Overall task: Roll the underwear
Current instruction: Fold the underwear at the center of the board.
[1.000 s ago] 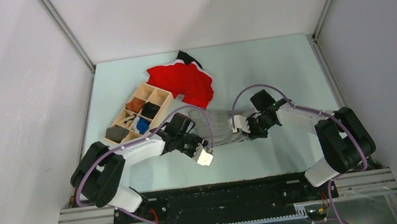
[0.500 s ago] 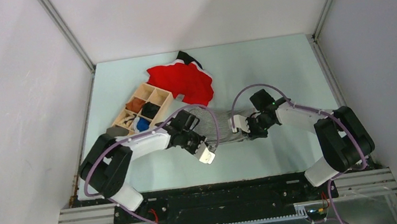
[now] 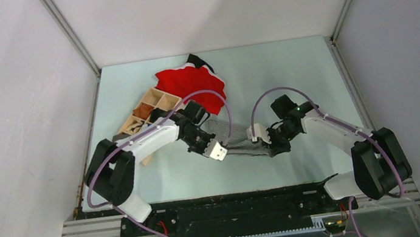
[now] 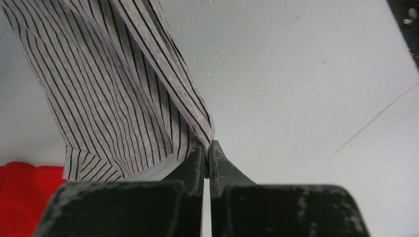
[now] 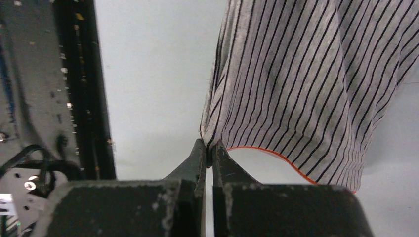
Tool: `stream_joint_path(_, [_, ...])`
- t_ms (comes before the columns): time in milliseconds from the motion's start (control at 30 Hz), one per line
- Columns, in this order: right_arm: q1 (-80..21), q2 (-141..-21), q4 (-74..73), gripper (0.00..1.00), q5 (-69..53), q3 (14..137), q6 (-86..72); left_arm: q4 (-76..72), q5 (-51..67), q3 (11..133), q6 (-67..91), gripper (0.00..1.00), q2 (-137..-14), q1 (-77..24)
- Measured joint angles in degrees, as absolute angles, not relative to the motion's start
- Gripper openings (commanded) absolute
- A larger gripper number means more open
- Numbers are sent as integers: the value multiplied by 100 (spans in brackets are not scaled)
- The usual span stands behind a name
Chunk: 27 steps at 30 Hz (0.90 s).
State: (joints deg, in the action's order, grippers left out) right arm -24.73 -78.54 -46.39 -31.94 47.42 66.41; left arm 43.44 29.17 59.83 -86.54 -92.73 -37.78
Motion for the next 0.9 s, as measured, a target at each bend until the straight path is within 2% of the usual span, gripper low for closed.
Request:
stream_joint_path(267, [-2276,-7924,-5387,0,-3601,4941,6523,5883,3282,7430,-8637,0,-10267,-3677])
stream_joint_path(533, [-1669,-8995,-6412,0,-4313,5940,6375,7109,3492,8637,-8643,0,-11032,-3573])
stream_joint_path(900, [-928,-10259,-7349,0,-5168,6989,6023,7430,3566,9668,-8399,0,-11730,-3334])
